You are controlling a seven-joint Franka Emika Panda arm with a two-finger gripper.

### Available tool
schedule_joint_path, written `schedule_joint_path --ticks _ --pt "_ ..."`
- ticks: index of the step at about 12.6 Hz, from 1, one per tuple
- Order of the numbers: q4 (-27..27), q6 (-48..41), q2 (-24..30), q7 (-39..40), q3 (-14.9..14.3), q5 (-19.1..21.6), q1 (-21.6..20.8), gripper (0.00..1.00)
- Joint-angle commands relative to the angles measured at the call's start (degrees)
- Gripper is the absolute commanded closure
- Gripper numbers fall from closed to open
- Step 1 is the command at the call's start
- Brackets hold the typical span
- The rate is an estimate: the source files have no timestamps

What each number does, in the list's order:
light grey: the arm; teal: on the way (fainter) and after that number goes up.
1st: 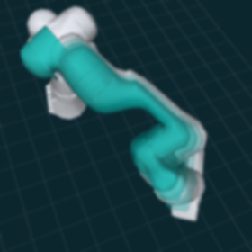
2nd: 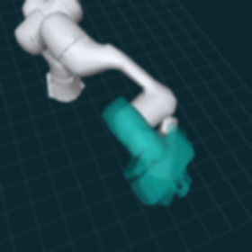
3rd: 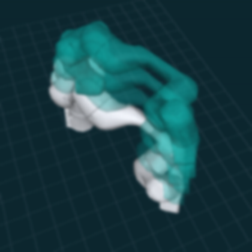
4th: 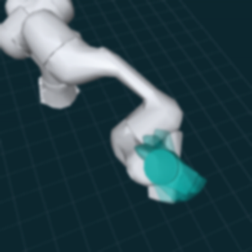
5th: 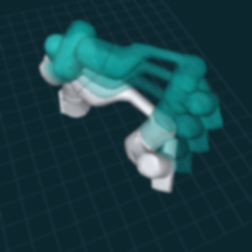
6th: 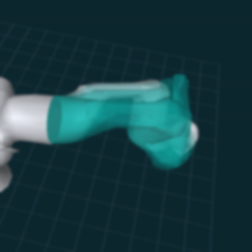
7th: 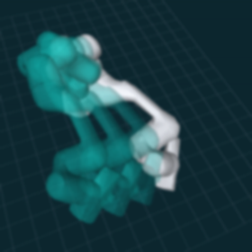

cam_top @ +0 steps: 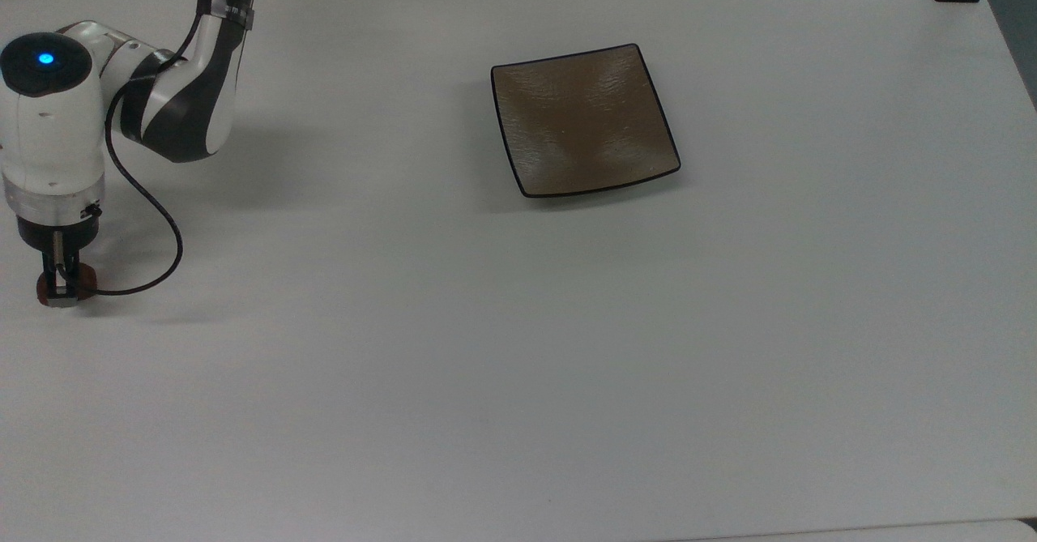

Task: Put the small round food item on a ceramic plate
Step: 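Lift the held food item and carry it over the brown plate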

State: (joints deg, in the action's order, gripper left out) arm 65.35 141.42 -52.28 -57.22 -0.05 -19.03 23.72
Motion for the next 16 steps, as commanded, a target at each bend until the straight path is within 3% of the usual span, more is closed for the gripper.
schedule_joint_path --ticks 1,3,5,8,9,11,14,16 --pt "-0.14 0.61 1.63 -0.09 0.84 -4.16 0.02 0.85" --pt "3.88 0.17 5.84 5.59 1.8 -4.62 0.1 0.85" --pt "7.84 -1.57 8.67 14.65 5.23 -3.04 0.36 0.85" --pt "13.11 -7.54 14.11 18.01 7.33 -2.07 -0.86 0.84" --pt "15.74 -9.48 17.0 20.46 7.96 0.37 -1.04 0.84" --pt "18.57 -17.27 21.67 25.3 7.96 4.69 -4.01 0.84" --pt "20.59 -29.42 26.86 26.55 7.96 5.32 -10.07 0.84" --pt "27.6 -29.54 32.82 26.02 8.14 5.49 -14.47 0.84"
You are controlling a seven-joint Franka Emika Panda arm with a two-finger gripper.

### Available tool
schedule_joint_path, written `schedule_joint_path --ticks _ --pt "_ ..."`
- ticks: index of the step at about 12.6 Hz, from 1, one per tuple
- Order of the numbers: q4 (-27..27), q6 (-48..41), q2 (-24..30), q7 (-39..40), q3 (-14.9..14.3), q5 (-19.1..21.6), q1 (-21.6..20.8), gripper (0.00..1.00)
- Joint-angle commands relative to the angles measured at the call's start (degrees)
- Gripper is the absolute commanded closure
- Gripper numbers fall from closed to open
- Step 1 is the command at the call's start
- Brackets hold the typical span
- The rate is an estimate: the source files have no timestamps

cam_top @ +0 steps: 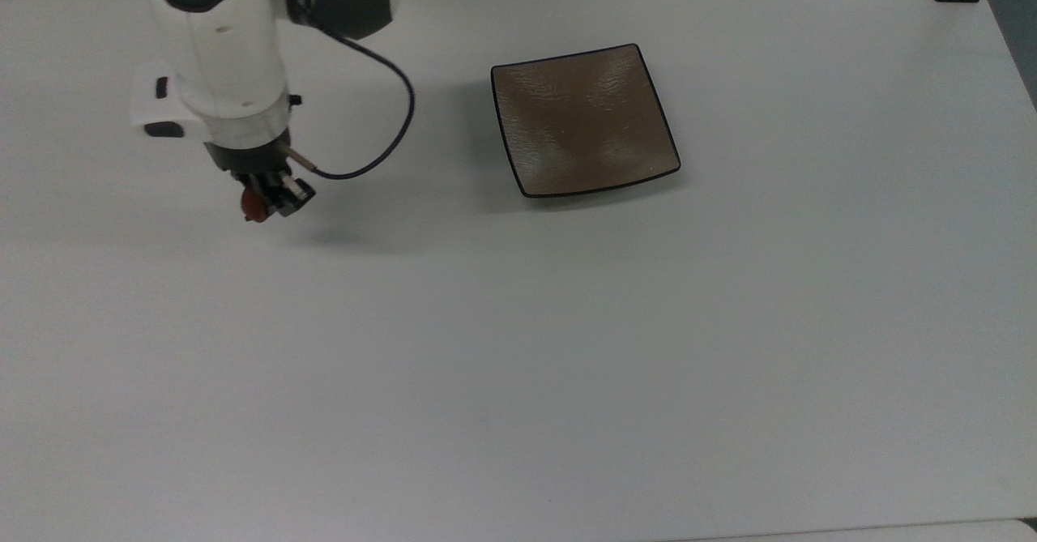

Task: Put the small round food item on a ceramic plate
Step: 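Lift the held food item and carry it over the brown plate, then lower the food item onto the plate and open the gripper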

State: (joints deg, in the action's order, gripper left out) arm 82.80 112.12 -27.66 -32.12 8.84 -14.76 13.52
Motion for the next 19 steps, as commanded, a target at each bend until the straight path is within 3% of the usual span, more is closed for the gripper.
schedule_joint_path --ticks 1,4,6,10,12,13,15,16,19 --pt "13.67 -0.15 11.1 0.92 -0.32 1.75 -6.38 0.84" --pt "18.97 0.72 15.7 0.92 2.66 6.84 -10.52 0.83" --pt "21.69 1.77 17.19 1.1 3.11 9.3 -13.16 0.82" --pt "31.09 7.05 19.49 1.01 3.81 9.4 -20.27 0.81" --pt "32.07 7.67 19.57 0.92 4.07 9.4 -21.95 0.79" --pt "32.77 7.76 19.48 1.01 4.51 9.4 -22.04 0.7" --pt "32.43 7.76 18.7 1.45 4.6 9.32 -21.78 0.19" --pt "32.25 7.58 18.43 1.45 4.6 9.31 -21.69 0.1" --pt "31.81 7.58 18.34 1.8 4.6 9.05 -21.43 0.04"
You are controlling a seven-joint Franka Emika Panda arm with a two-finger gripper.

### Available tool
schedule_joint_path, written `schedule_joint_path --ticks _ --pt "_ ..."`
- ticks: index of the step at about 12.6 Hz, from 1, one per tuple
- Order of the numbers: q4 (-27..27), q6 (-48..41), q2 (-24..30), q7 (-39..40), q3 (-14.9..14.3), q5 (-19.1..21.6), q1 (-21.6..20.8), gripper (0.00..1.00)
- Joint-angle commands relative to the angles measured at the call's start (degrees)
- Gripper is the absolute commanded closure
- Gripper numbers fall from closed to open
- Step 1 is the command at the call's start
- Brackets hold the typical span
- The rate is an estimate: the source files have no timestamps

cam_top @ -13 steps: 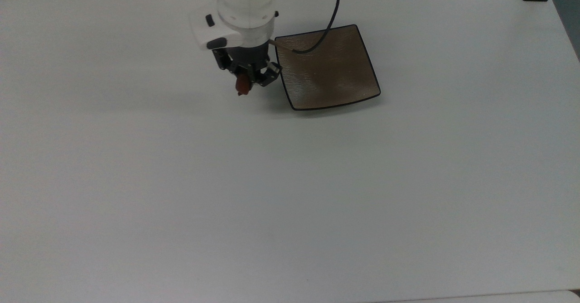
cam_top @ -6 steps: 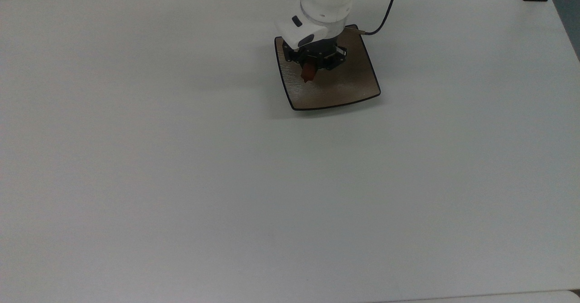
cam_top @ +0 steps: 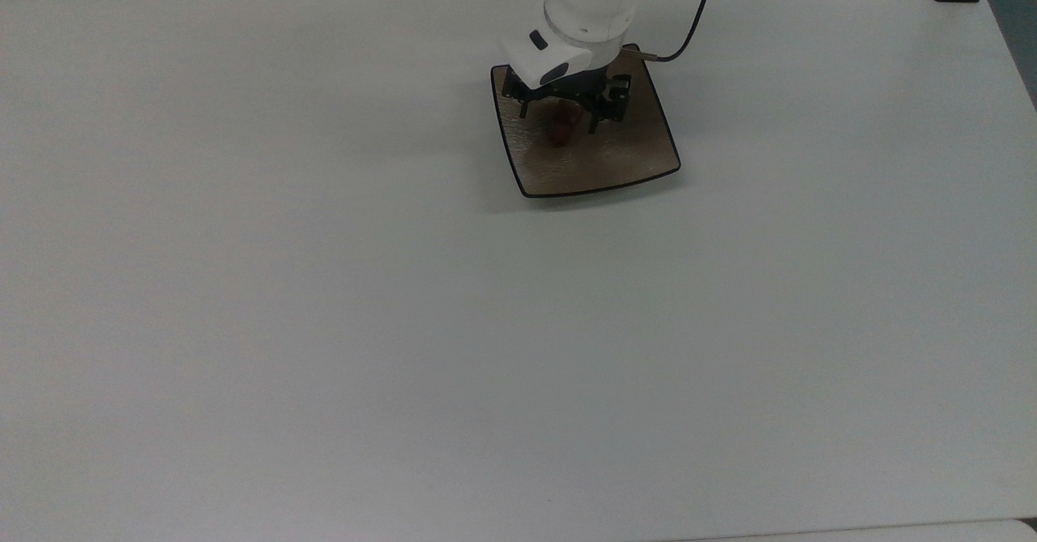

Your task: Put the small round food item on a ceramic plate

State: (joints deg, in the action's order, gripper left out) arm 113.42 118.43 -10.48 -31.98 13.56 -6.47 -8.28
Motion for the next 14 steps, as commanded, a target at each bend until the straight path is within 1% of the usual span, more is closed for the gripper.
schedule_joint_path --ticks 1,2,3,5,6,7,9,10,12,13,14 --pt "-0.02 0.67 1.34 1.75 -0.11 0.75 0.71 0.0" --pt "-1.17 -0.81 1.52 2.88 -0.11 0.49 0.8 0.0" --pt "-2.4 -3.53 2.04 6.89 -0.11 0.4 1.5 0.0" --pt "-5.47 -14.92 4.58 16.73 -0.2 0.31 2.29 0.0" --pt "-6.18 -18.89 5.9 21.04 -0.2 -0.03 2.65 0.0" --pt "-6.28 -20.41 7.57 22.91 -0.64 -0.04 2.74 0.0" --pt "-6.28 -21.65 11.26 23.1 -1.16 -0.13 4.57 0.0" --pt "-6.71 -21.83 13.28 23.1 -3.17 0.05 5.11 0.0" --pt "-10.48 -21.83 13.56 23.19 -7.21 2.58 4.85 0.0" --pt "-11.71 -21.75 13.39 23.28 -8.62 4.25 4.85 0.0" --pt "-12.07 -21.66 13.56 23.45 -9.86 4.88 4.76 0.0"
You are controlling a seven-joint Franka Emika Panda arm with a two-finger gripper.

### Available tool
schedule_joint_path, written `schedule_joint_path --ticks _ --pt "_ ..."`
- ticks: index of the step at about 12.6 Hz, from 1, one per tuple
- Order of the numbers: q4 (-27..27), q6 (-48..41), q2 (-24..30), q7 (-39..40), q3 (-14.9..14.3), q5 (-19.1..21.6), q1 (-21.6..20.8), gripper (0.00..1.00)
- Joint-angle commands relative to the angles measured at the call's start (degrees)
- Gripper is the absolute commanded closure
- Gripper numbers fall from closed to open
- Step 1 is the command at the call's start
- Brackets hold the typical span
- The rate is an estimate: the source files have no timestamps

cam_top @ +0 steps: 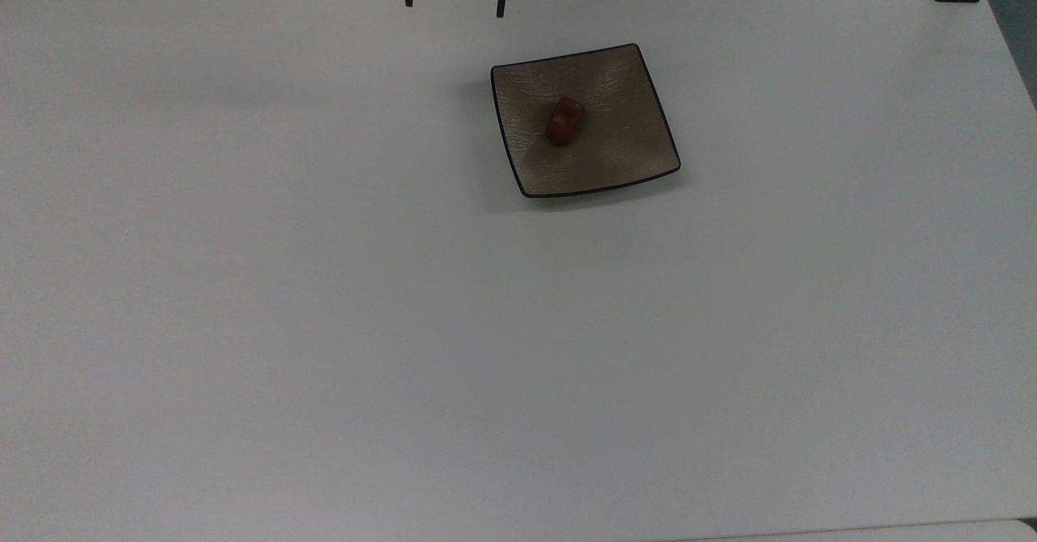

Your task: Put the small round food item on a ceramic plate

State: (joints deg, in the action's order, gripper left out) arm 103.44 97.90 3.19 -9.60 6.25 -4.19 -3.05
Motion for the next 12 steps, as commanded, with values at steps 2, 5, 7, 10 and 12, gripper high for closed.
schedule_joint_path --ticks 2,5,7,10,12 --pt "-2.19 -0.43 -0.38 1.78 -3.08 4.43 -0.38 0.0" --pt "-2.1 3.96 -1.08 1.69 -3.62 5.77 -0.38 0.0" --pt "-2.1 4.05 -1.26 1.78 -3.7 5.68 -0.38 0.0" --pt "-2.1 4.14 -1.34 2.04 -3.7 5.07 -0.38 0.0" --pt "-2.1 4.06 -1.35 2.22 -3.7 5.06 -0.29 0.0"
